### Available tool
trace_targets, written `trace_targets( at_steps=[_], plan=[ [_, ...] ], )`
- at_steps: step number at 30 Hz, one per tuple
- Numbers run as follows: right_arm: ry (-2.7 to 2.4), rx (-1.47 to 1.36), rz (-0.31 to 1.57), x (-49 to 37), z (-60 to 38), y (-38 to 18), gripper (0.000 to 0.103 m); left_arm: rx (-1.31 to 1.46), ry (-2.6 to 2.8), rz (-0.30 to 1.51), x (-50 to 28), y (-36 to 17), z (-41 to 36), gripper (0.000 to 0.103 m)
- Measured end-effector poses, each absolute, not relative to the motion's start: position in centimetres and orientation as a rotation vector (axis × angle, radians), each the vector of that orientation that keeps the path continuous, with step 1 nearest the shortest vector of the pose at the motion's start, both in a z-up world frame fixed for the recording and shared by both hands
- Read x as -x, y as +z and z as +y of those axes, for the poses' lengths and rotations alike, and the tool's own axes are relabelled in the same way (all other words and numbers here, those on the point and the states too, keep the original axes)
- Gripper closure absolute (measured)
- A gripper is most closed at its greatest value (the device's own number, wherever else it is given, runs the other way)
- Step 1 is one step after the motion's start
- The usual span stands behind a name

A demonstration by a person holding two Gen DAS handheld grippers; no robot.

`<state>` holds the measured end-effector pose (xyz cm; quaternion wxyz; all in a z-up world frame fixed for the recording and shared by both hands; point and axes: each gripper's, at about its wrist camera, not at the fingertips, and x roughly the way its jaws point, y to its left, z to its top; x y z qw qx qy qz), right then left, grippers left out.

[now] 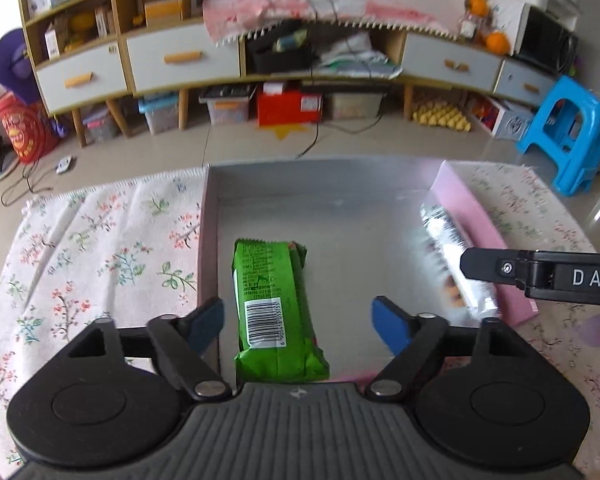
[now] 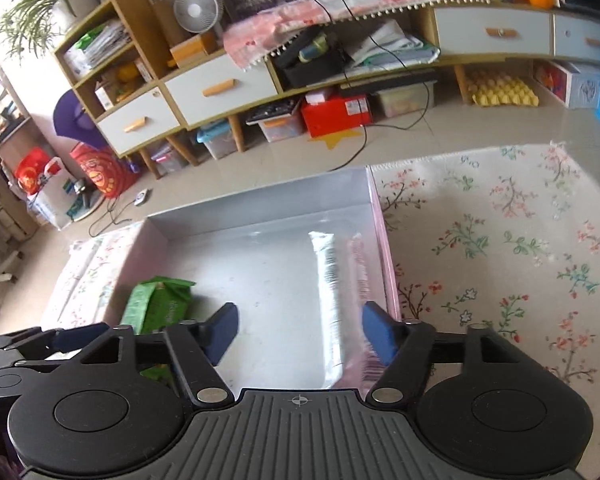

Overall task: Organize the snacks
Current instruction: 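Place the green packet in the pink box with the left tool while the right tool places the silver bar, then withdraw both tools from the box back over the snack pile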

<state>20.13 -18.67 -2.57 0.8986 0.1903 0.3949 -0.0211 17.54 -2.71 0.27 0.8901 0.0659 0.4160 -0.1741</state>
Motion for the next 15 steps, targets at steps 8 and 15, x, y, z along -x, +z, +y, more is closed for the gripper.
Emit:
trace_targets(
  at_steps=[8, 15],
  plan=[
    [-0.032, -0.282, 0.829, -17.2, -16.6, 0.5, 0.015, -0.099, -0.360, 0.837, -14.6, 2.1, -1.2, 0.005],
    [-0.015, -0.259, 0.829, -14.4, -15.9, 1.7, 0.012, -0.073, -0.320, 0.838, -12.0, 3.0, 0.3, 0.001]
  ],
)
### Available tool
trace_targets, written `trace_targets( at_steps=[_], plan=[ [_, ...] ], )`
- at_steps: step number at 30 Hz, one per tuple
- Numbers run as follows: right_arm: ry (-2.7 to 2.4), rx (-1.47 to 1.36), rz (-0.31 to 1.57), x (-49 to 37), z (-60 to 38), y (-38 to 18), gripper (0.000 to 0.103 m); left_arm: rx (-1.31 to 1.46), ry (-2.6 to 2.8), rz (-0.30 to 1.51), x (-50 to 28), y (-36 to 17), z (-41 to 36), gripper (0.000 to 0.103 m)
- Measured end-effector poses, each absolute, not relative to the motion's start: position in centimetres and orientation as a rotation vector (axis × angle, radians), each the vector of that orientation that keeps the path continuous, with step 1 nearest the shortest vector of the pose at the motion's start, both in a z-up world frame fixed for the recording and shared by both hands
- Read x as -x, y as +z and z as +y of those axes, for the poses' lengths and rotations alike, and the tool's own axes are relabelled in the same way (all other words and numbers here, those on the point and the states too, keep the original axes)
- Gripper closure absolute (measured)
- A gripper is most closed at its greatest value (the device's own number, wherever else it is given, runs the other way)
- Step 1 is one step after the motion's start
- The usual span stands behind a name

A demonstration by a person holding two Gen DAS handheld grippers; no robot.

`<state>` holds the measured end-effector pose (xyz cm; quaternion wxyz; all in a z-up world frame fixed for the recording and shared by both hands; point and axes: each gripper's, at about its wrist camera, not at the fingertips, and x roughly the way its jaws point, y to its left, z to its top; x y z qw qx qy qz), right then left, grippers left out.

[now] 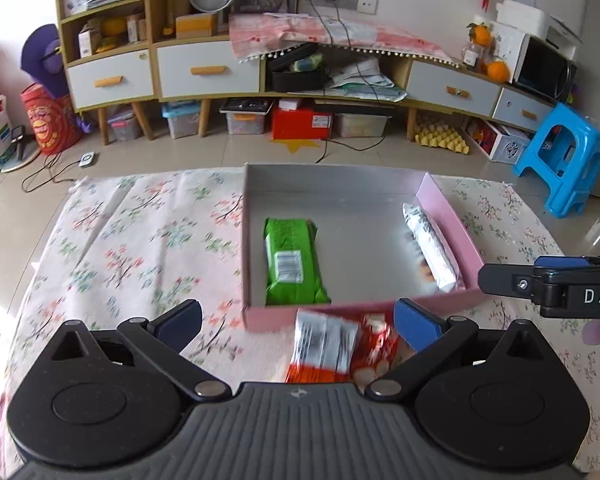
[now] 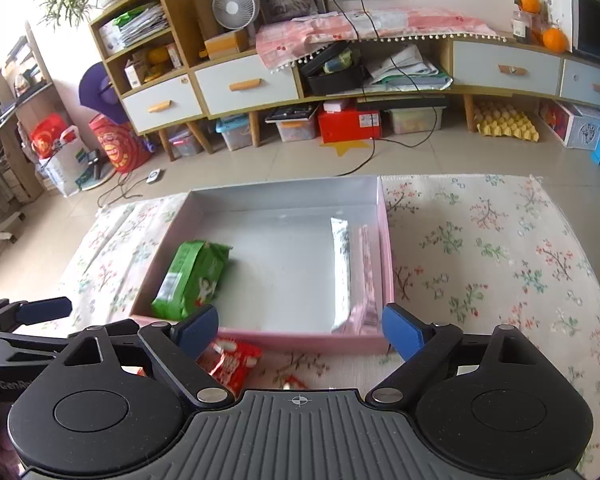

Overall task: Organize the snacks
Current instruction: 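Withdraw both tools from the box back over the snack pile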

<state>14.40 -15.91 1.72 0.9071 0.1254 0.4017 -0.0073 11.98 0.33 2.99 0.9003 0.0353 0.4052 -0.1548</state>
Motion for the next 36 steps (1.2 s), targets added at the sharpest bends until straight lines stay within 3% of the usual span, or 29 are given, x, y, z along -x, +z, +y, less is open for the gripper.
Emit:
trace_targets(
  at_steps=[19, 36],
  plan=[
    [0.152, -0.177, 0.777, -8.5, -14.4, 0.6, 0.010, -0.152, -0.368, 0.896, -4.6, -0.5, 3.1, 0.000],
    [0.459, 0.222, 0.809, -4.7, -7.6, -3.2, 0.010, -0.299, -0.539, 0.932, -0.1, -4.1, 5.1, 0.000]
  ],
)
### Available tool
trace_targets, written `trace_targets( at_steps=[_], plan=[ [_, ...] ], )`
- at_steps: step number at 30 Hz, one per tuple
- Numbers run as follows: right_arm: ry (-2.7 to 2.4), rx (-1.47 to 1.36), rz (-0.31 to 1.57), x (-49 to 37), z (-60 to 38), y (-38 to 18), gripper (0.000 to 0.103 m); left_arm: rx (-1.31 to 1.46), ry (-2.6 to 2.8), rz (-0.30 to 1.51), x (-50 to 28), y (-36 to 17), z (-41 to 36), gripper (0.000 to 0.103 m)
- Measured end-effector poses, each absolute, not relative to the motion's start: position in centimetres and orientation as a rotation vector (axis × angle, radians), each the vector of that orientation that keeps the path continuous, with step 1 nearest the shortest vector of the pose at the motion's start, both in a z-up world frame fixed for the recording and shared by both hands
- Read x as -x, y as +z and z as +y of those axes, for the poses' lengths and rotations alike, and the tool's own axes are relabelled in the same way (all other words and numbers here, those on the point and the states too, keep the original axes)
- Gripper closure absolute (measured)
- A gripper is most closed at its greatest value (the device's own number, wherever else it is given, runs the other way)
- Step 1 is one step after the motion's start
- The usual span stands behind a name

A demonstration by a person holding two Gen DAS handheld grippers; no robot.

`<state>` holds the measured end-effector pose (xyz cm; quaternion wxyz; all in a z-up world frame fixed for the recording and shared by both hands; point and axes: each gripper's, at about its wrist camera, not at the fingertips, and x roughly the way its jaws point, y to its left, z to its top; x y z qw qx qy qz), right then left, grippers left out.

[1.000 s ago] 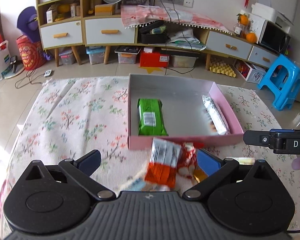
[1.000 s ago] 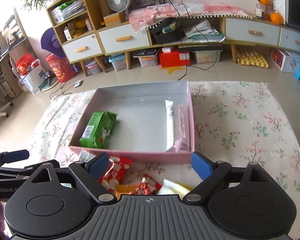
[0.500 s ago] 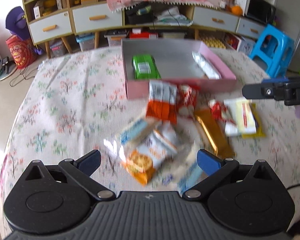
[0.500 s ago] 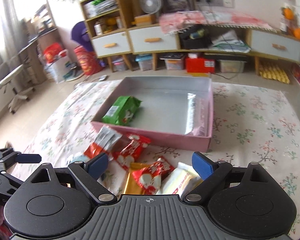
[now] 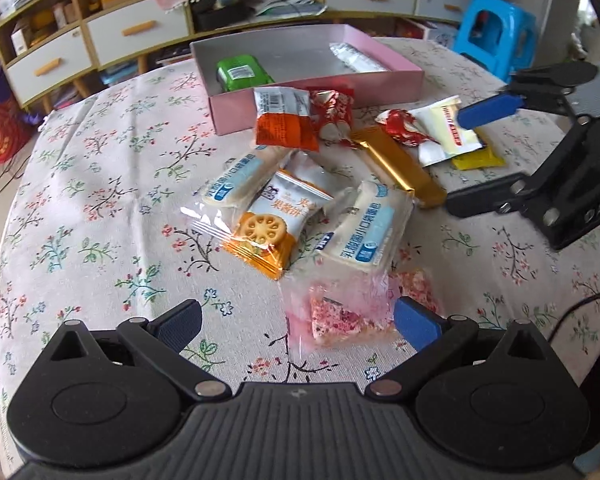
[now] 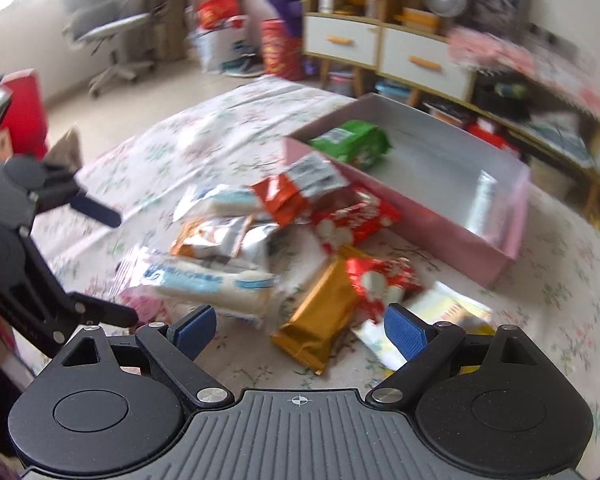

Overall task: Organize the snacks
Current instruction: 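Withdraw both tools from the box back over the snack pile, then grasp the pink pastry bag with the left tool while the right tool grasps a white milk-bar pack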

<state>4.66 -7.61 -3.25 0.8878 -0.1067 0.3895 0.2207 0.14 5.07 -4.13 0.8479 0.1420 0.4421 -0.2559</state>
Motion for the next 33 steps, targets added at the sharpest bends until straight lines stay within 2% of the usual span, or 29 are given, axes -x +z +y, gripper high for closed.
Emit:
trace_targets(
  at_steps=[10, 15, 17, 19, 21, 22, 24, 30, 32, 33],
  plan=[
    [0.557, 0.382, 0.810, -4.8, -3.5, -5.1, 0.010, -0.363, -0.653, 0.903, 0.6, -4.3, 5.0, 0.001],
    [0.554, 0.378, 0.785, -5.4, -2.9, -5.1, 0.015, -0.411, -0.682, 0.887, 1.0, -4.6, 4.5, 0.001],
    [0.561, 0.376, 0.795, -5.8, -2.7, -5.3, 0.025, -0.422, -0.690, 0.884, 0.9, -4.8, 4.3, 0.001],
    [0.568, 0.379, 0.815, -6.1, -2.5, -5.7, 0.031, -0.421, -0.698, 0.882, 0.6, -5.1, 4.2, 0.001],
    [0.564, 0.373, 0.831, -6.4, -2.4, -6.1, 0.041, -0.400, -0.695, 0.881, 0.2, -5.2, 4.2, 0.001],
    [0.560, 0.357, 0.847, -6.7, -2.5, -6.2, 0.051, -0.390, -0.693, 0.881, 0.0, -5.2, 4.1, 0.002],
    [0.560, 0.311, 0.868, -7.1, -2.7, -6.2, 0.061, -0.375, -0.693, 0.881, -0.3, -5.3, 4.1, 0.004],
    [0.552, 0.171, 0.889, -7.9, -3.9, -5.1, 0.074, -0.331, -0.670, 0.896, -1.0, -5.3, 4.4, 0.020],
    [0.549, 0.117, 0.905, -8.1, -4.4, -4.7, 0.077, -0.330, -0.649, 0.913, -1.2, -5.3, 4.5, 0.035],
    [0.547, 0.093, 0.910, -8.2, -4.7, -4.5, 0.077, -0.334, -0.636, 0.924, -1.3, -5.4, 4.6, 0.038]
  ],
)
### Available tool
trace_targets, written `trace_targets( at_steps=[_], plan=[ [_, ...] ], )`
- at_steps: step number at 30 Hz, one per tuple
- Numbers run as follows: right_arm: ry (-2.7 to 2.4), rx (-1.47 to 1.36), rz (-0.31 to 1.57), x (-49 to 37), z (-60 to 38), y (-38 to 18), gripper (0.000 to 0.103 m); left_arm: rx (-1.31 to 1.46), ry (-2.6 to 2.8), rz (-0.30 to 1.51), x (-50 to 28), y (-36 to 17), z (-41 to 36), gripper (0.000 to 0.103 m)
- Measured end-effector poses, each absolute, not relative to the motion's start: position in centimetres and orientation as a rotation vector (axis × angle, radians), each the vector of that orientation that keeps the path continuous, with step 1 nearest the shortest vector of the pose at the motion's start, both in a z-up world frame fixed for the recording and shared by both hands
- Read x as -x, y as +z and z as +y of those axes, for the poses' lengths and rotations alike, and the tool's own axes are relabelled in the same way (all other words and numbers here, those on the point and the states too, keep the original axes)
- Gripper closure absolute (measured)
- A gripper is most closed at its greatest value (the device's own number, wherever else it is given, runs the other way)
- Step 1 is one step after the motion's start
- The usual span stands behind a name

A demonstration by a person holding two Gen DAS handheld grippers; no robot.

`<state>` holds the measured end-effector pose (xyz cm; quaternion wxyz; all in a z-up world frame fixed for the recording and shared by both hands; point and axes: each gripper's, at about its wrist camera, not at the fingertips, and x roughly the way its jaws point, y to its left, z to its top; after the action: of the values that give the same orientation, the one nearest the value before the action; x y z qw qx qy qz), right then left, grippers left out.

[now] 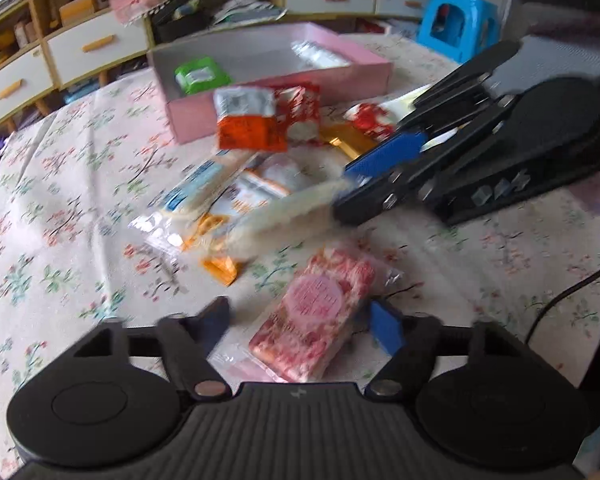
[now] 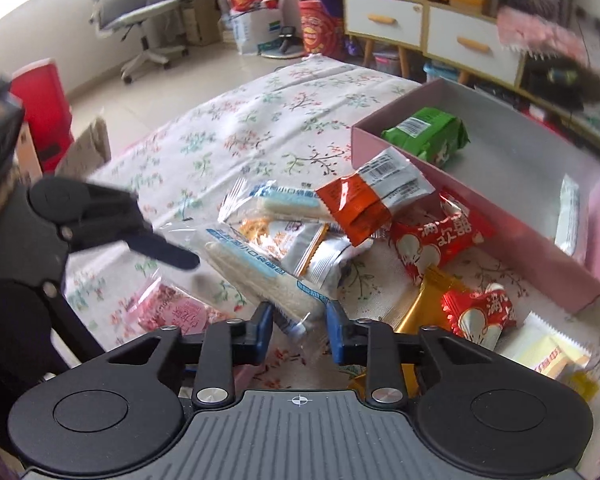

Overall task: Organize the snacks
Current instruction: 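Grasp the pink pastry bag with the left tool while the right tool grasps a white milk-bar pack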

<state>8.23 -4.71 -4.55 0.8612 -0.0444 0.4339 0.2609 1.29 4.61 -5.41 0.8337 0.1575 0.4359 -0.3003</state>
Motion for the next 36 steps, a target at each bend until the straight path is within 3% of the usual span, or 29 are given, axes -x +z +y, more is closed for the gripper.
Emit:
trace_targets(
  at_steps=[5, 16, 18, 21, 23, 24, 36],
  plan=[
    [0.537, 0.037, 0.922, -8.3, -5.4, -3.6, 0.084, -0.279, -0.583, 0.949, -1.7, -4.9, 6.0, 0.051],
    [0.611, -0.065, 1.069, -8.0, -5.5, -3.4, 0.090, -0.097, -0.356, 1.060, -3.0, -4.0, 9.7, 0.063],
    [0.649, -0.068, 1.078, -7.6, -5.1, -3.2, 0.085, -0.056, -0.384, 1.072, -3.0, -3.8, 10.2, 0.061],
    [0.646, -0.028, 1.040, -7.2, -4.7, -2.7, 0.075, -0.049, -0.406, 1.055, -2.9, -3.4, 10.4, 0.041],
    [0.616, 0.015, 1.008, -7.2, -4.4, -2.8, 0.053, -0.084, -0.412, 1.041, -2.9, -3.4, 10.2, 0.037],
    [0.607, 0.036, 0.999, -7.3, -4.3, -3.0, 0.050, -0.097, -0.413, 1.042, -3.0, -3.5, 10.0, 0.037],
    [0.564, 0.188, 0.988, -8.2, -1.5, -5.6, 0.048, -0.108, -0.405, 1.060, -3.1, -4.4, 10.3, 0.049]
  ],
)
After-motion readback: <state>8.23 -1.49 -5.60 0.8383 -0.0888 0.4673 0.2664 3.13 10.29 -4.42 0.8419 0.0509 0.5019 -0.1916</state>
